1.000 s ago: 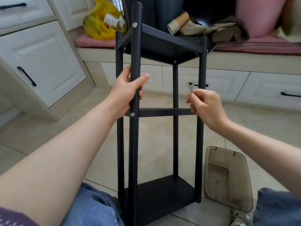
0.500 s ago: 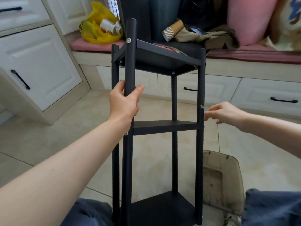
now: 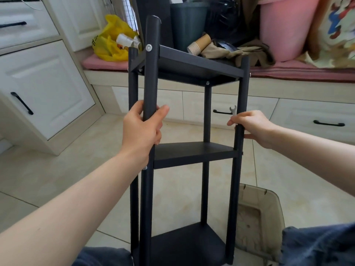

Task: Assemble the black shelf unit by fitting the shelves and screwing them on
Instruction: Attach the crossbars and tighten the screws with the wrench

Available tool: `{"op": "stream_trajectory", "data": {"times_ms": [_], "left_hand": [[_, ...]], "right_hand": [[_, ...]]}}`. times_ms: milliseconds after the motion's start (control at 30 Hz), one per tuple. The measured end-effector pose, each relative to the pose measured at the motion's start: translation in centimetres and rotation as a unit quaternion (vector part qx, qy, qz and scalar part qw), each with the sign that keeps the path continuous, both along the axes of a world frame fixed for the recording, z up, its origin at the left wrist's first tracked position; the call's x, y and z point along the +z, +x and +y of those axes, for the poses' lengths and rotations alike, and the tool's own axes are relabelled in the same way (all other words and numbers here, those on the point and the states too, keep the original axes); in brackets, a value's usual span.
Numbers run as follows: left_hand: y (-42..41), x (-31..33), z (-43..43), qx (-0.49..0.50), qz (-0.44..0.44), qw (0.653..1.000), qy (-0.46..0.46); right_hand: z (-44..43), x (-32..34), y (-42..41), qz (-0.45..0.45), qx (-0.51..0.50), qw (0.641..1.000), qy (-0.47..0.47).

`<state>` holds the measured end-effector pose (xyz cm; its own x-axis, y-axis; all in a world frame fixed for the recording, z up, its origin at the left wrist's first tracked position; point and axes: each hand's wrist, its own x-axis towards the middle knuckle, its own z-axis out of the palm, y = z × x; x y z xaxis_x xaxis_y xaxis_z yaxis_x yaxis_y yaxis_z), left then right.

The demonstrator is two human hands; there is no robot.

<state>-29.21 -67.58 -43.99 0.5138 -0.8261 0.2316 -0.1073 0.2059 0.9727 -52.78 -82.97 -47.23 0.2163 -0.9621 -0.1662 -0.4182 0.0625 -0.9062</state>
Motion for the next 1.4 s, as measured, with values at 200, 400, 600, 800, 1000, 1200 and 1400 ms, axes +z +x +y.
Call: {"op": "stream_trajectory", "data": {"times_ms": [200,400,600,800,1000,1200,1400], "left_hand": [[2.3,0.1,0.1,0.029,-0.026,0.999,-0.007],[6.1,-0.4,0.3,0.075,-0.049,0.996,0.009],[9.1,-1.2,0.3,0.129,-0.088,0.986,0.055],[11.5,-1.3,0.4,0.131,-0.08,0.982,0.112],[12.6,-1.5,0.6,0.137,0.006,0.981,0.134],[12.8,-1.3,0.0,0.15,0.033,0.977,0.15],[13.1,-0.9,-0.2,0.176,0.042,0.972,0.15]], "right_hand": [[0.6,1.3,1.4,-0.018,-0.008,0.999,-0.051],[2.3,2.9,2.6,-0.06,0.027,0.994,-0.089],[3.9,3.7,3.7,-0.075,0.084,0.987,-0.117],[5.2,4.7,5.0,-0.072,0.125,0.977,-0.154],[6.2,6.8,6.2,-0.139,0.16,0.965,-0.154],[6.8,7.1,6.9,-0.147,0.169,0.964,-0.145],[7.2,7.1,7.6,-0.116,0.166,0.966,-0.16]]}}
